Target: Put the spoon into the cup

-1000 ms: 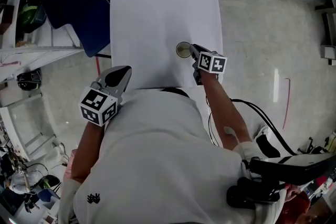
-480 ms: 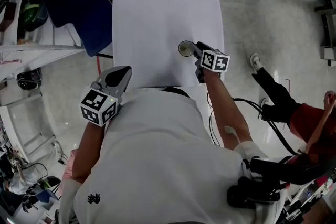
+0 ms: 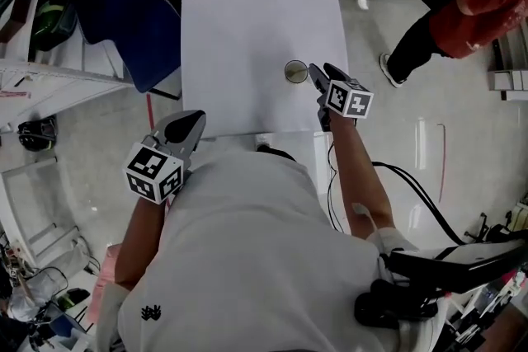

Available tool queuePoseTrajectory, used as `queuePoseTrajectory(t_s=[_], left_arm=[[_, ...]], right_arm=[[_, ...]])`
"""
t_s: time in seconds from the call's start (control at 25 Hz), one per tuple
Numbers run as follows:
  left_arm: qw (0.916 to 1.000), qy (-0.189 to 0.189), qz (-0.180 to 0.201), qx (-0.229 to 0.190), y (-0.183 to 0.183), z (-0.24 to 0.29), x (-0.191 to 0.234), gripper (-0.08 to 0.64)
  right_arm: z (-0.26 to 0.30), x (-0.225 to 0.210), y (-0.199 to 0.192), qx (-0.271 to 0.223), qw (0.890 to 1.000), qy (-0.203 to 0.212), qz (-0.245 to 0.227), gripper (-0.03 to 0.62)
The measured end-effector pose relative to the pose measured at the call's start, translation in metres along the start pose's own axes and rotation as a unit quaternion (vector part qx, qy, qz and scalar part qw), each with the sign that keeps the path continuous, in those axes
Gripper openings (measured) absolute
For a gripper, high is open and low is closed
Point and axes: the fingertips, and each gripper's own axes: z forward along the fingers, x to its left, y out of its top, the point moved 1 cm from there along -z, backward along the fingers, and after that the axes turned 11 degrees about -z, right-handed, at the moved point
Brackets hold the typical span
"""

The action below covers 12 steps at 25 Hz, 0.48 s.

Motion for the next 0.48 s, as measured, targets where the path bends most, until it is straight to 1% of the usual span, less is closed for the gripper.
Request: queuePoseTrajectory(t_s=[0.16, 0.24, 0.32, 0.48], left_arm=[[0.9999, -0.011, 0.003, -0.011, -0.014, -0.034, 0.004, 0.009], [0.9996, -0.02, 0.004, -0.018, -0.022, -0.048, 0.003, 0.009], [0.9993, -0.03, 0.004, -0.023, -0.034, -0.065, 0.003, 0.009], [0.9984, -0.047, -0.011, -0.031, -0.057, -0.098, 0.006, 0.009]], right_arm=[[-0.037, 0.043, 0.006, -0.024, 0.999, -0.013, -0.034, 0.158], [-0.054, 0.067, 0.004, -0.029, 0.998, -0.016, -0.05, 0.107], [-0.069, 0.095, -0.006, -0.029, 0.998, -0.01, -0.059, 0.053], [-0.094, 0.152, -0.029, -0.026, 0.997, 0.002, -0.068, 0.017]])
